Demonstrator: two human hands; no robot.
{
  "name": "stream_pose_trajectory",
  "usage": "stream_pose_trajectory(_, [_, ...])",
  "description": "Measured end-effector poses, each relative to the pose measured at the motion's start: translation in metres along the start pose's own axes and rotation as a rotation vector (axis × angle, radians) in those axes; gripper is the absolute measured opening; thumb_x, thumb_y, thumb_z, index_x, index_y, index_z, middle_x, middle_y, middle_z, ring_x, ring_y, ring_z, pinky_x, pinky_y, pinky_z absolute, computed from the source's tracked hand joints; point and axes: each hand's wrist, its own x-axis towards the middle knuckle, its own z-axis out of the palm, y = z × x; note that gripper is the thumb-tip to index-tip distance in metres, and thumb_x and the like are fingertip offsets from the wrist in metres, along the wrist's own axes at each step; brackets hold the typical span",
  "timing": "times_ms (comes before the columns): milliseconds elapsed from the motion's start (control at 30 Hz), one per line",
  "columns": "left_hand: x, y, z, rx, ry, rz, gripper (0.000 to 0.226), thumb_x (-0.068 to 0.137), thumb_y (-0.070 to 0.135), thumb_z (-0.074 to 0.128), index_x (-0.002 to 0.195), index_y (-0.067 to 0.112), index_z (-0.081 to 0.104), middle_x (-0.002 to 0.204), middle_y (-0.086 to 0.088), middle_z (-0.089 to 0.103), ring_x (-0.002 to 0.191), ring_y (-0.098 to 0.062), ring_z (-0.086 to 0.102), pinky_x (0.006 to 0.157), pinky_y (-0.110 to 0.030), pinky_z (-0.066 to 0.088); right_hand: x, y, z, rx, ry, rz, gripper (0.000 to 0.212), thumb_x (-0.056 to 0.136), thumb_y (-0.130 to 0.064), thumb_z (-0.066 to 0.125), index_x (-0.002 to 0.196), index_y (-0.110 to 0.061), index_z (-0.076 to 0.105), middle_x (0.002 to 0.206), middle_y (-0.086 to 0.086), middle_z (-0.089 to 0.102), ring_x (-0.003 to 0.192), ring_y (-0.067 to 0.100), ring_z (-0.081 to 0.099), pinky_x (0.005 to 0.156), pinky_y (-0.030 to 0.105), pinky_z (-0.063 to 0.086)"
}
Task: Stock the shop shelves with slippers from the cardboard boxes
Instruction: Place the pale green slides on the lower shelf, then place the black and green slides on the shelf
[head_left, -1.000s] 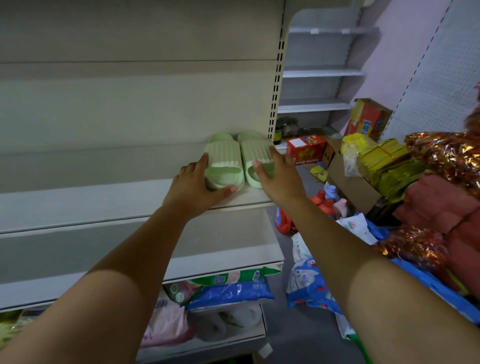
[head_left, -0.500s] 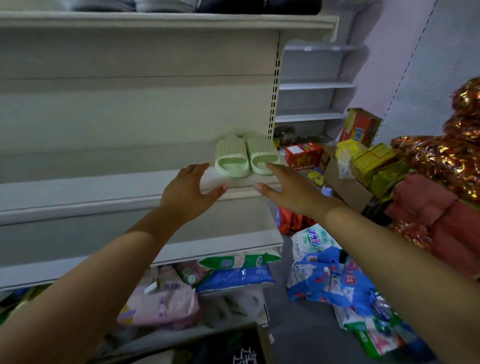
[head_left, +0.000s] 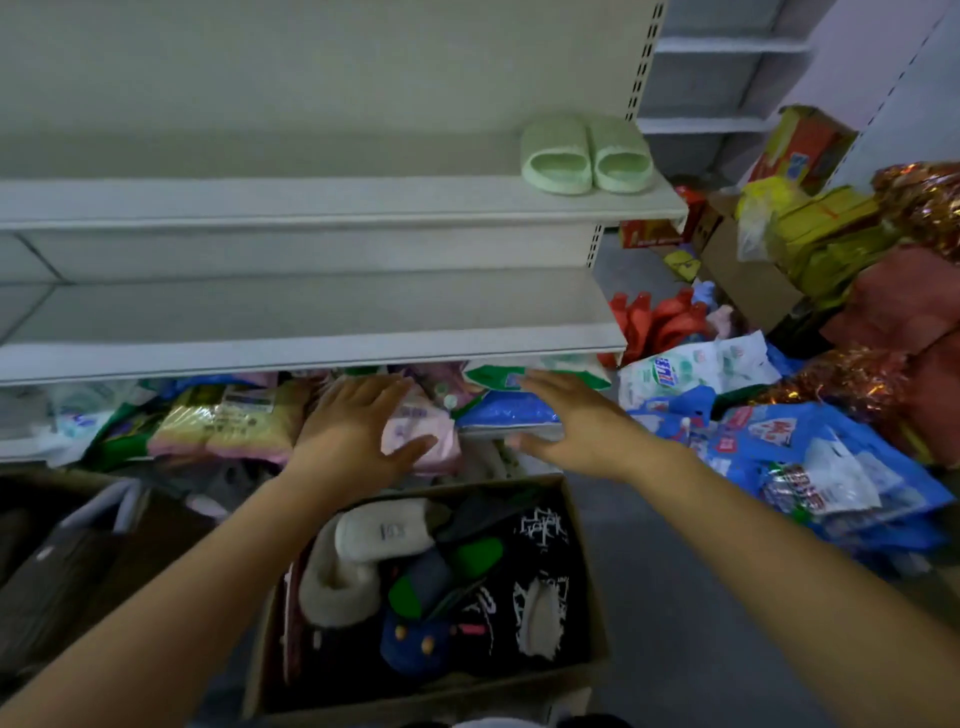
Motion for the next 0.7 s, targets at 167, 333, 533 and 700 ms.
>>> stream_pose_trajectory(167, [-0.078,-0.027,0.044,-0.008,-0.152,-0.109,0.081,0.084,0.074,0.046,0.138,0.015,0.062,0.136,-0.01,0.063,0.124,-0.037,0.059,0.104,-0.052,0.047,-0.023,-0.011,0.081,0.034,-0.228,0.09,0.087,0.09,-0.071,0.054,0.16,-0.027,0.025,0.167,-0.005,0.021,0.153,0.018,0.021,0.123,0.037,0.026])
stream_pose_trajectory(333, [-0.137,-0.043,0.083,-0.035,-0.276,-0.208,0.082,0.081,0.072,0.042,0.135,0.014,0.063,0.134,-0.011,0.065,0.121,-0.036,0.061,0.106,-0.051,0.045,-0.032,-0.016,0.149,0.099,-0.437,0.191,0.084,0.092,-0.068,0.054,0.16,-0.027,0.025,0.167,-0.005,0.021,0.153,0.018,0.022,0.122,0.038,0.026])
stream_pose_trajectory(533, [-0.176,-0.045,0.124,-0.08,-0.362,-0.306,0.076,0.084,0.069,0.046,0.13,0.011,0.065,0.129,-0.013,0.066,0.115,-0.038,0.062,0.097,-0.045,0.05,-0.027,-0.007,0.227,0.143,-0.531,0.245,0.079,0.094,-0.063,0.056,0.155,-0.017,0.038,0.16,0.005,0.038,0.146,0.024,0.036,0.116,0.04,0.036])
stream_pose_trajectory(700, [-0.194,-0.031,0.168,-0.12,-0.457,-0.445,0.071,0.088,0.064,0.048,0.124,0.006,0.066,0.115,-0.017,0.069,0.107,-0.042,0.063,0.088,-0.046,0.053,-0.004,-0.004,0.288,0.355,-0.477,0.394,0.066,0.098,-0.048,0.062,0.148,-0.008,0.045,0.151,0.011,0.048,0.139,0.031,0.045,0.105,0.035,0.04])
